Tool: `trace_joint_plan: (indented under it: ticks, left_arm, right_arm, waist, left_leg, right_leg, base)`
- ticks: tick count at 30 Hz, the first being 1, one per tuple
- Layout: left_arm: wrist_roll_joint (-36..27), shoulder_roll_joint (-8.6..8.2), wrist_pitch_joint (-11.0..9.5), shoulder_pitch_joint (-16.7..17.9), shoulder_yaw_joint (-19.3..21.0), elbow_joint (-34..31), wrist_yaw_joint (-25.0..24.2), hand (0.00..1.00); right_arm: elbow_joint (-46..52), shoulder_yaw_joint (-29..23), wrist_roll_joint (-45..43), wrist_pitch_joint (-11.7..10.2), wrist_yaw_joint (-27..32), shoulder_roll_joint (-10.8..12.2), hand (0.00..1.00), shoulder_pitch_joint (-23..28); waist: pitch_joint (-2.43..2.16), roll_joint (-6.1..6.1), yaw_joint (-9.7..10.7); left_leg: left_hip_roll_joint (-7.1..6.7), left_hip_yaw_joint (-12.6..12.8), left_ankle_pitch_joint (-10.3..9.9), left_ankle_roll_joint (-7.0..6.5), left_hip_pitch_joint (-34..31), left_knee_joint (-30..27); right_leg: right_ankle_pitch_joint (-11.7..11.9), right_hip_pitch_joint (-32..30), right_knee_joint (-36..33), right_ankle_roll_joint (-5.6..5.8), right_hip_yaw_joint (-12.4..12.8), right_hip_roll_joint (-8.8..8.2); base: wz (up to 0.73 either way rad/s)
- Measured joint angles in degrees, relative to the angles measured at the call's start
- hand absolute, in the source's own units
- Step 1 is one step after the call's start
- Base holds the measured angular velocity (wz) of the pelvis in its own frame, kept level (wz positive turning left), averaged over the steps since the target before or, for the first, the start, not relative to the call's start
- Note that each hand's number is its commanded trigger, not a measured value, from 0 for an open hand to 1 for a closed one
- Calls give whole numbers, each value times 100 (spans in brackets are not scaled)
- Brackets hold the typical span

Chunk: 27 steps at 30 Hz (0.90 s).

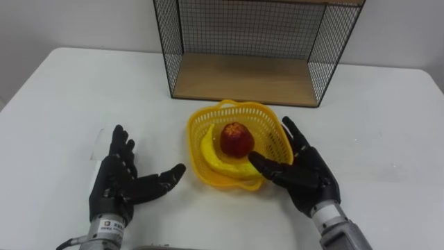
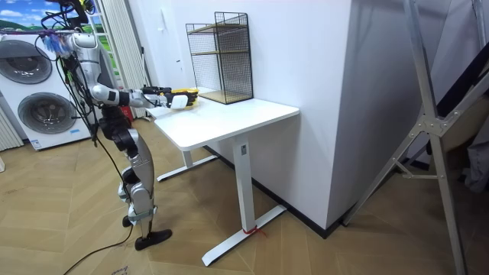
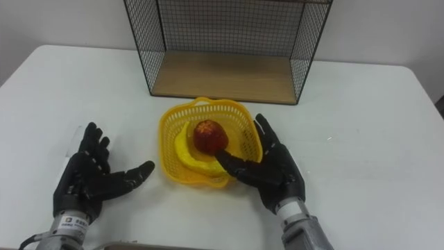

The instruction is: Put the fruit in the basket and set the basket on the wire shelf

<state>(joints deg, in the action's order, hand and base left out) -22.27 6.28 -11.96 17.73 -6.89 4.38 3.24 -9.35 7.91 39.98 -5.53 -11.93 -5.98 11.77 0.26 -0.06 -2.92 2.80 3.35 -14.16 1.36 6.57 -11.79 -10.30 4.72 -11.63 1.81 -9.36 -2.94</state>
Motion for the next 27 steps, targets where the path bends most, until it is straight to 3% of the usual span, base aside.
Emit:
trace_joint_plan:
  ticks: [11,19,21,23,25,27]
  left_arm:
    - [-14,16,33,-7,-95,-75,0,0]
    - [49,-37,83,-233,-753,-96,-220,0]
    - [53,-39,82,-298,-765,-95,-220,0]
    - [47,-39,82,-336,-805,-94,-219,0]
    - [48,-42,82,-452,-882,-94,-219,0]
    - [49,-47,82,-478,-924,-94,-219,0]
  right_arm:
    - [2,329,-4,-20,-5,-11,0,-55]
    - [0,390,-210,-262,66,12,0,-56]
    - [0,395,-190,-320,75,14,0,-58]
    - [0,411,-173,-341,113,17,0,-58]
    - [0,423,-168,-390,148,27,0,-58]
    - [0,424,-166,-392,157,31,0,-58]
  waist:
    - [-6,-22,109]
    - [10,-34,227]
    - [47,-34,255]
    - [56,-43,266]
    - [111,-87,277]
    - [123,-99,278]
  left_leg:
    - [-1,0,2,-1,-23,-8]
    - [7,32,2,-1,-86,-55]
    - [18,95,1,-1,-92,-87]
    - [28,147,1,-1,-97,-87]
    - [45,190,1,-1,-109,-94]
    - [49,204,0,0,-143,-96]
  right_leg:
    - [0,-1,5,0,-7,3]
    - [8,-93,-26,-8,18,9]
    - [17,-113,-39,-13,67,16]
    - [20,-155,-85,-14,102,20]
    - [25,-186,-106,-23,123,33]
    - [31,-204,-106,-30,127,36]
  base:
    - [0]
    - [-1]
    - [-13]
    - [-13]
    - [-6]
    - [-4]
